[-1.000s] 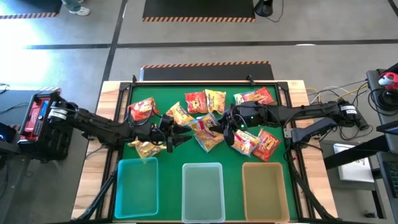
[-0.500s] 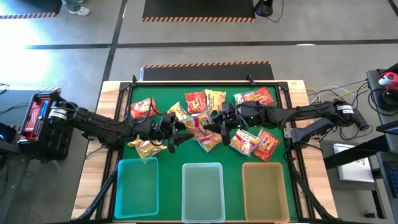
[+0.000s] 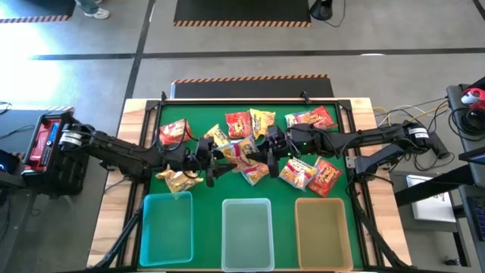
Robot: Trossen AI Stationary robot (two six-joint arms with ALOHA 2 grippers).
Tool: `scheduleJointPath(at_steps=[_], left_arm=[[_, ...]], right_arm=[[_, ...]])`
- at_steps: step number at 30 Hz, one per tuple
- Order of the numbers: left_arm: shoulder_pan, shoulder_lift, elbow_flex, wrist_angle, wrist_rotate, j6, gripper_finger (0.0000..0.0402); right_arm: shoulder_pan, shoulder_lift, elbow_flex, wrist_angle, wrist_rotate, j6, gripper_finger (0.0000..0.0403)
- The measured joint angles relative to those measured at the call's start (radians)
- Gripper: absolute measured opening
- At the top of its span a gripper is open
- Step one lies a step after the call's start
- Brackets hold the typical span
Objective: Sort Maruchan noodles
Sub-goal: Put the blue noodle pack into the blue bin
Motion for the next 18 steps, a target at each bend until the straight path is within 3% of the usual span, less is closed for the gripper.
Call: scheduleJointPath(at_steps=[12, 18], left_arm=[[0.009, 0.021, 0.013, 0.0, -0.002, 0.036, 0.0228], [0.009, 0.021, 0.013, 0.0, 0.005, 0.04, 0.0175]], right_arm=[[0.019, 0.033, -0.001, 0.019, -0.01, 0.0, 0.0107], [0.019, 0.033, -0.001, 0.015, -0.009, -0.006, 0.0107]])
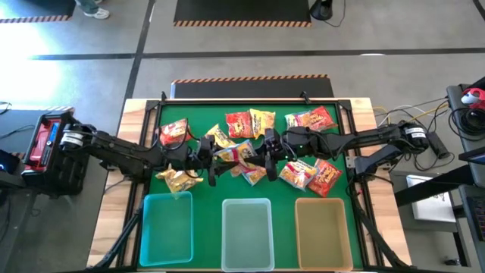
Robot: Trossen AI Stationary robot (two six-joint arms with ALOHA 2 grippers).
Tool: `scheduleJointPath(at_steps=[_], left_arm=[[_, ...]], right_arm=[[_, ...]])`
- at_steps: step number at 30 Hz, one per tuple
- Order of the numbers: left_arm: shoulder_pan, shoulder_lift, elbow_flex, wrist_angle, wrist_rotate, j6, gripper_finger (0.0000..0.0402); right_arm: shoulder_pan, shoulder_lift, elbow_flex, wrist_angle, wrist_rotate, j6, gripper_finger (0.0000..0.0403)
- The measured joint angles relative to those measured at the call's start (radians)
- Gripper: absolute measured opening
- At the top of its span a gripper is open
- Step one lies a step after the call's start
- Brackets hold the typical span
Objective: Sort Maruchan noodles
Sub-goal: Put the blue noodle pack into the blue bin
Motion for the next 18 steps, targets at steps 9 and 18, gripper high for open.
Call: scheduleJointPath(at_steps=[9, 18], left_arm=[[-0.001, 0.0, 0.0, 0.002, 0.013, -0.008, 0.0119], [-0.002, 0.0, 0.002, -0.02, 0.009, -0.013, 0.0123]], right_arm=[[0.0, 0.0, 0.0, 0.0, -0.006, -0.009, 0.0107], [-0.005, -0.055, 0.014, -0.158, -0.068, 0.008, 0.0164]])
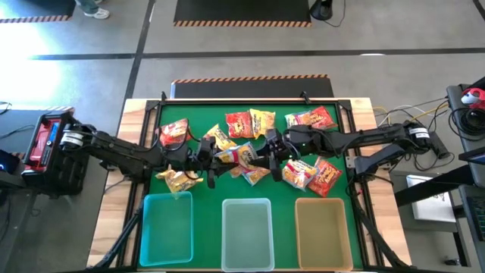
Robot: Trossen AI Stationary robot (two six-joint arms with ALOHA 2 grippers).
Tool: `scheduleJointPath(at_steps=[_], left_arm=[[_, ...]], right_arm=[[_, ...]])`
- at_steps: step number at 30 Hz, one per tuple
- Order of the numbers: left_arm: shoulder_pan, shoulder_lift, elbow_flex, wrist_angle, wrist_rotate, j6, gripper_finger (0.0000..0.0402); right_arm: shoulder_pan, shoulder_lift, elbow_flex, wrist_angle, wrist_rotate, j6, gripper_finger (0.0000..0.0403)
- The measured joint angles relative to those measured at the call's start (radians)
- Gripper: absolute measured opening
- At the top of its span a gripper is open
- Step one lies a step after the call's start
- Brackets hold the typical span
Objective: Sort Maruchan noodles
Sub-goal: Put the blue noodle pack into the blue bin
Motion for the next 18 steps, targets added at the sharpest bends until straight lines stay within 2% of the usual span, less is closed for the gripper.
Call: scheduleJointPath(at_steps=[6, 11, 14, 18], left_arm=[[0.003, -0.011, -0.001, -0.077, -0.022, -0.013, 0.0124], [0.005, -0.026, 0.038, -0.226, 0.027, -0.015, 0.0125], [0.012, -0.027, 0.128, -0.441, 0.082, -0.014, 0.0125], [0.015, -0.017, 0.314, -0.909, 0.148, 0.001, 0.0126]], right_arm=[[-0.021, -0.041, 0.112, -0.399, -0.01, 0.007, 0.0195], [-0.021, -0.041, 0.198, -0.611, -0.003, 0.004, 0.0198], [-0.021, -0.041, 0.216, -0.669, -0.003, 0.004, 0.0198], [-0.021, -0.041, 0.219, -0.697, 0.001, 0.013, 0.0198]])
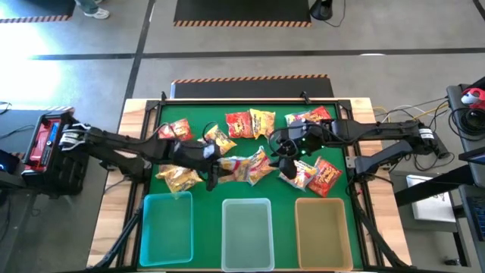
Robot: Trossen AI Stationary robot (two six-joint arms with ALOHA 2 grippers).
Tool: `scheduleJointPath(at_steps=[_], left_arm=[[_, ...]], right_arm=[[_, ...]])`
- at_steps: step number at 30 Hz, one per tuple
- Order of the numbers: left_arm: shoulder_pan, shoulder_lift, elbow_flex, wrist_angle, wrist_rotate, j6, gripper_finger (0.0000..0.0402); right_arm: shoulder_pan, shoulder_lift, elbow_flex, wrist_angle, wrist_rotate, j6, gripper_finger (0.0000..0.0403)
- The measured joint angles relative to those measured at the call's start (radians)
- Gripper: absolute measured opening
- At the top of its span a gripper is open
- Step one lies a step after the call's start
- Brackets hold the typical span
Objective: Sort Maruchan noodles
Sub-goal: Put the blue noodle pack into the blue bin
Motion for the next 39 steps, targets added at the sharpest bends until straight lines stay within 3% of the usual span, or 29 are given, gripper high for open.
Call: scheduleJointPath(at_steps=[5, 12, 21, 30, 39], left_arm=[[-0.055, -0.004, 0.191, -0.526, 0.01, 0.025, 0.0126], [-0.186, -0.053, 0.304, -0.941, 0.102, -0.093, 0.0126], [-0.239, -0.104, 0.197, -0.989, 0.249, -0.232, 0.0127], [-0.254, -0.119, 0.045, -0.993, 0.368, -0.327, 0.0127], [-0.255, -0.105, -0.013, -0.975, 0.377, -0.314, 0.0127]], right_arm=[[0.0, 0.002, -0.01, -0.011, 0.0, 0.005, 0.0198], [0.0, 0.015, -0.014, -0.011, 0.008, 0.006, 0.0198], [0.0, 0.095, -0.015, 0.005, 0.159, 0.088, 0.0198], [0.002, 0.246, -0.015, 0.051, 0.157, 0.122, 0.0199], [0.002, 0.341, -0.007, 0.137, 0.155, 0.121, 0.0199]])
